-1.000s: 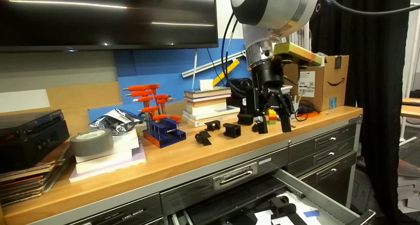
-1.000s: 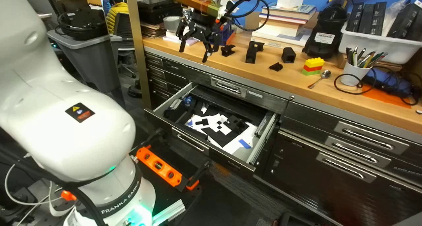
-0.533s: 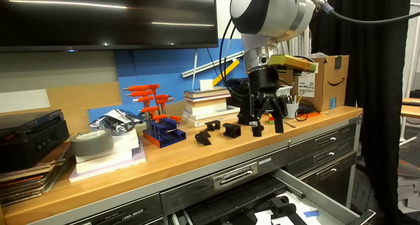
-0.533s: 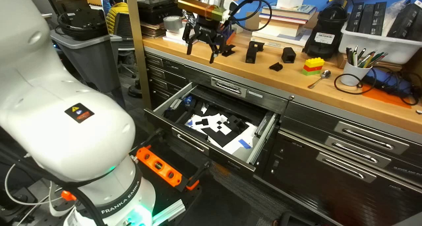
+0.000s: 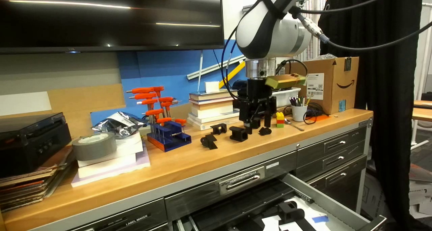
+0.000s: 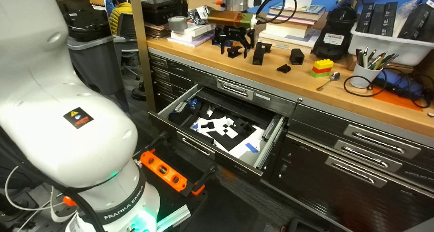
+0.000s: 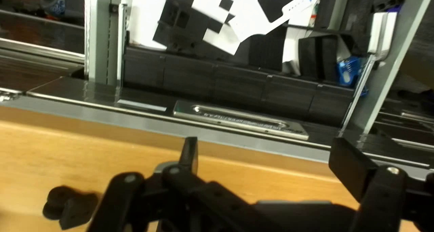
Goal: Place the black objects inside the open drawer then close the drawer
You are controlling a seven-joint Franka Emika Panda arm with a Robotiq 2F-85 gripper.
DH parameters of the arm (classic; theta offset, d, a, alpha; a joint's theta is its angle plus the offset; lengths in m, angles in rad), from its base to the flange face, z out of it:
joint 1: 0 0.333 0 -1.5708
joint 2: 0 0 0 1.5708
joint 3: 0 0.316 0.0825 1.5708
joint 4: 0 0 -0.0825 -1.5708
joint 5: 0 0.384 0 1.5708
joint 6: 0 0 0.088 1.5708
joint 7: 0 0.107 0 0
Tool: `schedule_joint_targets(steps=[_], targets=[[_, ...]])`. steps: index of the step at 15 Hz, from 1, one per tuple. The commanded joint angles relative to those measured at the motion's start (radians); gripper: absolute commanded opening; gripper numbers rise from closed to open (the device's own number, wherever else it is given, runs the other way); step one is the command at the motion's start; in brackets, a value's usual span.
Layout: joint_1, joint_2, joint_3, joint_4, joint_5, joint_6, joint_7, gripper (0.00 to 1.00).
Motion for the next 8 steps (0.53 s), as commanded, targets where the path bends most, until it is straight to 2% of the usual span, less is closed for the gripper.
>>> schedule_joint_targets(steps=[1,4,8], targets=[[-0.034,0.125,0.0,0.11,-0.051,0.119,-0.036,1.0],[-0.059,0.226,0.001,0.205,-0.047,0.159,-0.074,1.0],[-0.079,0.336,0.012,0.339,-0.049,0.145,-0.112,1.0]])
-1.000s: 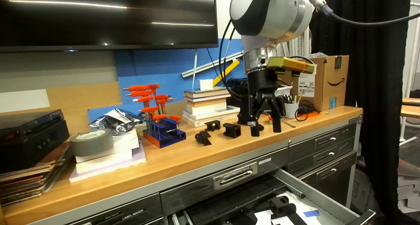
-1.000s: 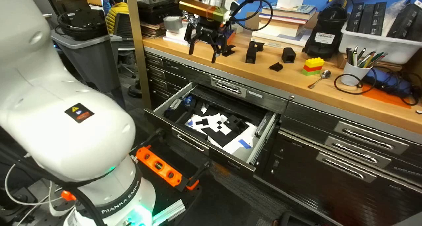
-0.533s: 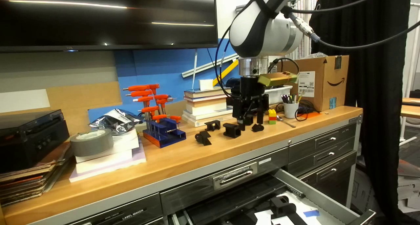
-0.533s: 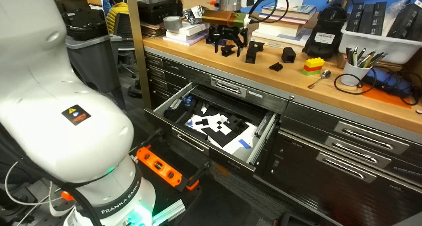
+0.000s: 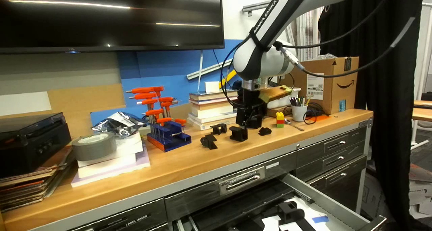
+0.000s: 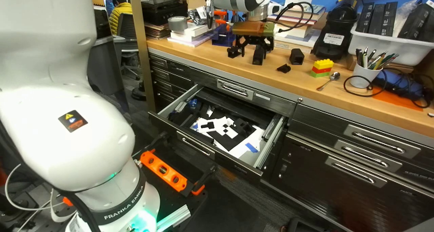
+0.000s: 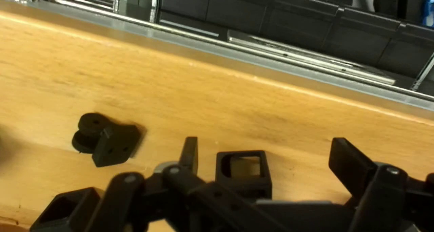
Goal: Place the black objects inside the open drawer then close the drawer
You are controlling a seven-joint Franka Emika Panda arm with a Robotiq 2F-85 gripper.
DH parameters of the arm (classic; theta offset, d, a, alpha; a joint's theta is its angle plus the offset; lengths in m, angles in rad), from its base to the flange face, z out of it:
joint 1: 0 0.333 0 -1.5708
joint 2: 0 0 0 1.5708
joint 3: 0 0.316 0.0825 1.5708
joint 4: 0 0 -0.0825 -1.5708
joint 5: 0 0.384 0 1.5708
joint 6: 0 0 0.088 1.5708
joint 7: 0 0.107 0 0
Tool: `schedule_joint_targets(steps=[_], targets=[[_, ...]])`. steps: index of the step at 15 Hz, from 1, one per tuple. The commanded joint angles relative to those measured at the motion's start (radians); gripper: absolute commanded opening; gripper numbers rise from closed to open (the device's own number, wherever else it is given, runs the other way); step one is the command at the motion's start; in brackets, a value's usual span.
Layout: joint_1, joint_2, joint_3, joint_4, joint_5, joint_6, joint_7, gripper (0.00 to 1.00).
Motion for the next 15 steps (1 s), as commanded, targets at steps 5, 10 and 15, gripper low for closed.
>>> schedule_joint_targets(steps=[5,10,15], targets=[[-0.036,0.18,0.033,0.264,0.005,-0.034,-0.073,1.0],[-0.064,0.243,0.052,0.352,0.022,-0.092,-0.122,1.0],[-0.088,0.294,0.073,0.425,0.037,-0.178,-0.164,1.0]])
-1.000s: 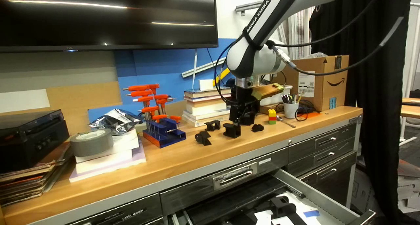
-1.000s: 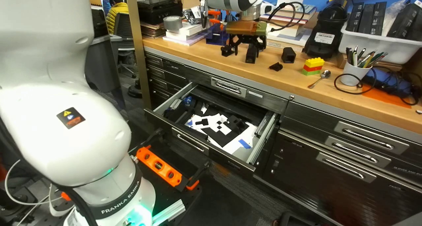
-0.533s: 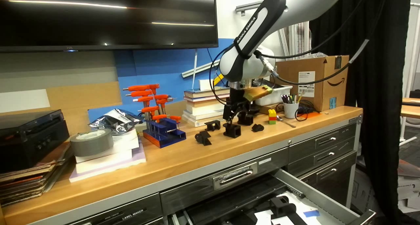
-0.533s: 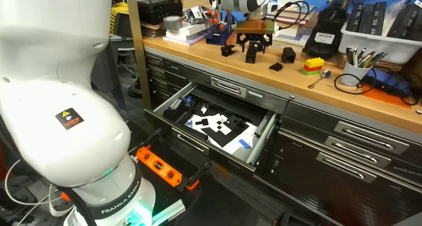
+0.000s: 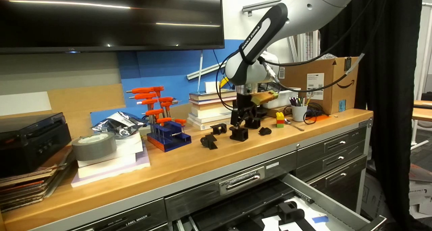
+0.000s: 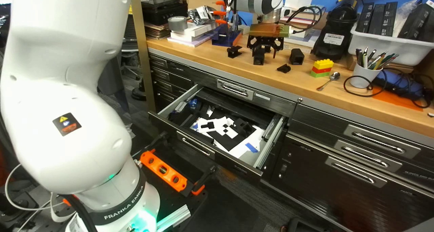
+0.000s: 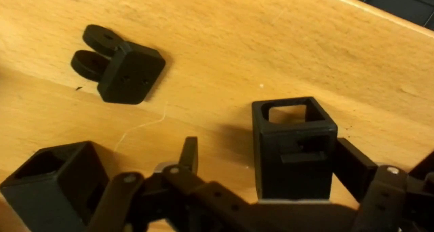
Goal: Place the black objects inside the open drawer then close the drawer
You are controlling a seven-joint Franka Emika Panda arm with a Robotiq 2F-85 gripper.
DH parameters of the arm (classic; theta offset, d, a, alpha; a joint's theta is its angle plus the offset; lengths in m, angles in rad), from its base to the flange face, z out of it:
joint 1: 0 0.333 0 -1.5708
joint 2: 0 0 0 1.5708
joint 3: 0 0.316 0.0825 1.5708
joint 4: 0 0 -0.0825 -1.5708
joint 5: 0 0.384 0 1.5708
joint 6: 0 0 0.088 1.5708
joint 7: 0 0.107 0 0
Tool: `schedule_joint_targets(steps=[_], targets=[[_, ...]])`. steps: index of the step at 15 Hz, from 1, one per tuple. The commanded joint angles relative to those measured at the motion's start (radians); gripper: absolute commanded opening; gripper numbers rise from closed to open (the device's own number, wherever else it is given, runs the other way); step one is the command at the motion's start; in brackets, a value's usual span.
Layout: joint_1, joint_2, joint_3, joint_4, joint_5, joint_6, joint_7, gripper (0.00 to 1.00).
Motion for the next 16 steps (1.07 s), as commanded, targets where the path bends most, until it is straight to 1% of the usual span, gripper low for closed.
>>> schedule_joint_targets(steps=[1,3,4,5,8,10,11,13,16], targets=[[-0.028,0.048,0.031,0.093,0.028,-0.078,-0.048,1.0],[-0.033,0.064,0.037,0.115,0.035,-0.105,-0.059,1.0],[-0.038,0.07,0.042,0.123,0.043,-0.111,-0.066,0.75],[-0.041,0.076,0.046,0.132,0.048,-0.122,-0.075,0.74],[-0.048,0.088,0.054,0.152,0.064,-0.15,-0.09,0.49],[-0.049,0.094,0.054,0.16,0.071,-0.17,-0.091,0.35],[-0.048,0.096,0.052,0.165,0.071,-0.185,-0.087,0.26],[-0.038,0.092,0.038,0.164,0.059,-0.216,-0.059,0.25],[-0.034,0.055,0.021,0.116,0.059,-0.238,-0.002,0.25]])
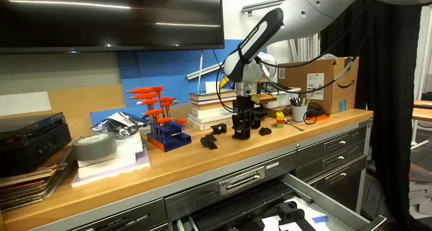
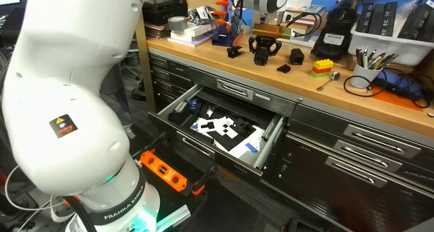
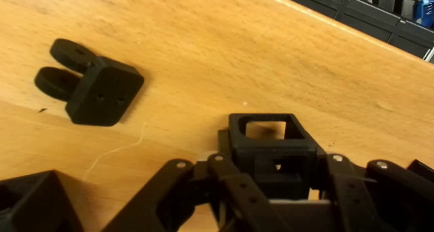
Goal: Place the black objects inside the open drawer then close the drawer
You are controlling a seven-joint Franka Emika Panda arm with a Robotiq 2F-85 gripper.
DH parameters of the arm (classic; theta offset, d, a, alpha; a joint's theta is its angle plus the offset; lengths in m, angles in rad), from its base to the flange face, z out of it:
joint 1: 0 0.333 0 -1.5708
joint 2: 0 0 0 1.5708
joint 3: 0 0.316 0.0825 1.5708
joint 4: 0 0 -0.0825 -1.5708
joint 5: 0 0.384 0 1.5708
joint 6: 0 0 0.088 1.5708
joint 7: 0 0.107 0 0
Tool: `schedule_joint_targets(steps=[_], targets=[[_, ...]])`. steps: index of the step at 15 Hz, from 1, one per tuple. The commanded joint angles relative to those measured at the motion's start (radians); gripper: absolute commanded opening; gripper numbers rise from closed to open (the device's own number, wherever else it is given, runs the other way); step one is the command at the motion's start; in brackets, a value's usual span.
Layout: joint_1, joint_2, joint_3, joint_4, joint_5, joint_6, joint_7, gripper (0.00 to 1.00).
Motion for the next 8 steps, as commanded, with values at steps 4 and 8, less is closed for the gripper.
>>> schedule_joint_targets(steps=[4,8], targets=[[-0.002,-0.119,-0.034,-0.138,0.014,-0.05,0.144,0.25],[0.001,-0.256,-0.061,-0.328,0.017,-0.023,0.243,0.25]])
